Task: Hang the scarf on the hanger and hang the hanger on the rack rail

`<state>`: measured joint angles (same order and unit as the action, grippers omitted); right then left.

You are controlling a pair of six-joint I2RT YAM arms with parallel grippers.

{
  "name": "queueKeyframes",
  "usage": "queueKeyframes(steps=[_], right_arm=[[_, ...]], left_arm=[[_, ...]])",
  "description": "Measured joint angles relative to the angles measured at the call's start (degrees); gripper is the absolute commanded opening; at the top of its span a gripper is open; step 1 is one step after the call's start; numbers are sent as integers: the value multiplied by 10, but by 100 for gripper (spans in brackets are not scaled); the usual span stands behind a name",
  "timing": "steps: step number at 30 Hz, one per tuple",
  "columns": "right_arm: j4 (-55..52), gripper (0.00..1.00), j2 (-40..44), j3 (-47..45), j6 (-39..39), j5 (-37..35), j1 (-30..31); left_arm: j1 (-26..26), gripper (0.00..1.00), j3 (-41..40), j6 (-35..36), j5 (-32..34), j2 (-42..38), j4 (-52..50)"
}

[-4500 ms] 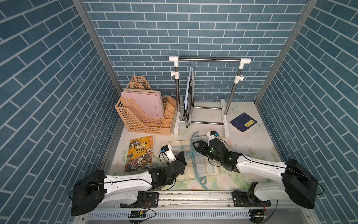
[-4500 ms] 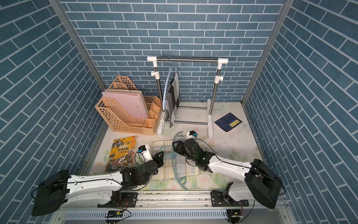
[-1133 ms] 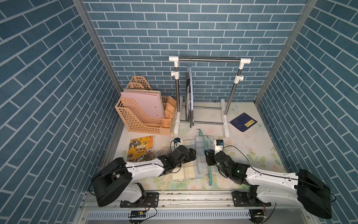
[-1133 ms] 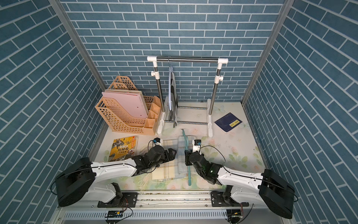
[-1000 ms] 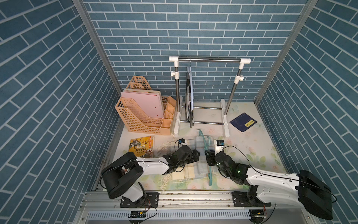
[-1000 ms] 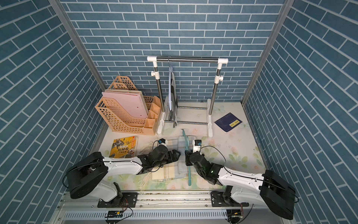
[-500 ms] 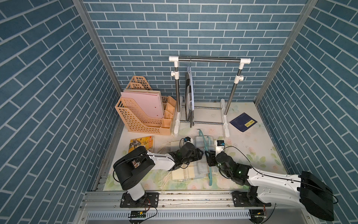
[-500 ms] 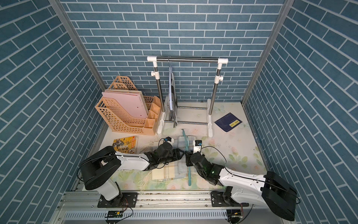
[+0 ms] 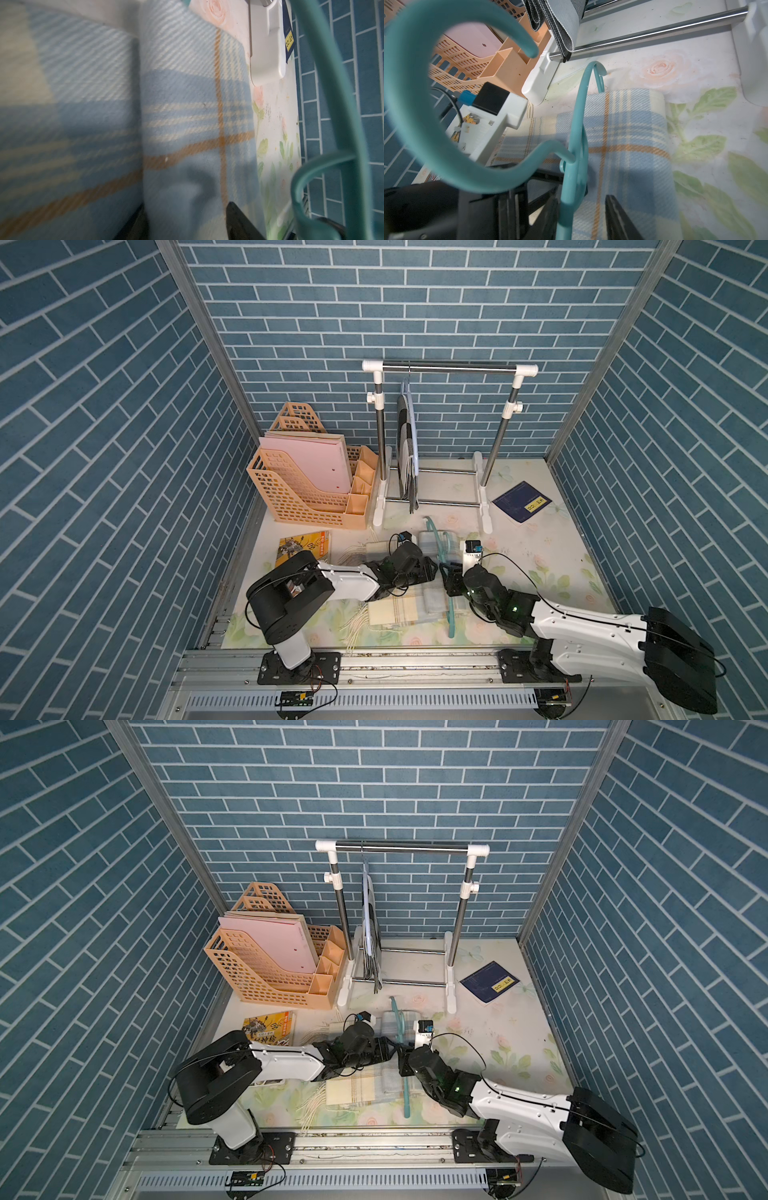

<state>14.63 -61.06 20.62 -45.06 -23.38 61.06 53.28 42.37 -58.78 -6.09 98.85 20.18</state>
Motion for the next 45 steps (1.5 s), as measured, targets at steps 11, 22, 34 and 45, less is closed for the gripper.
queueKeyframes(steps=[11, 22, 34, 45], right_arm=[[-20, 59, 21, 23, 12, 0, 0], [-23, 60, -19, 97, 47, -3, -2], [-38, 63, 96, -10, 105, 49, 22], [-45, 61, 18, 5, 124, 57, 43]], left_arm=[[-2, 0, 5, 11, -6, 11, -6], [-1, 0, 7, 12, -4, 8, -19], [3, 0, 31, 21, 3, -6, -66], [2, 0, 42, 26, 34, -6, -113]])
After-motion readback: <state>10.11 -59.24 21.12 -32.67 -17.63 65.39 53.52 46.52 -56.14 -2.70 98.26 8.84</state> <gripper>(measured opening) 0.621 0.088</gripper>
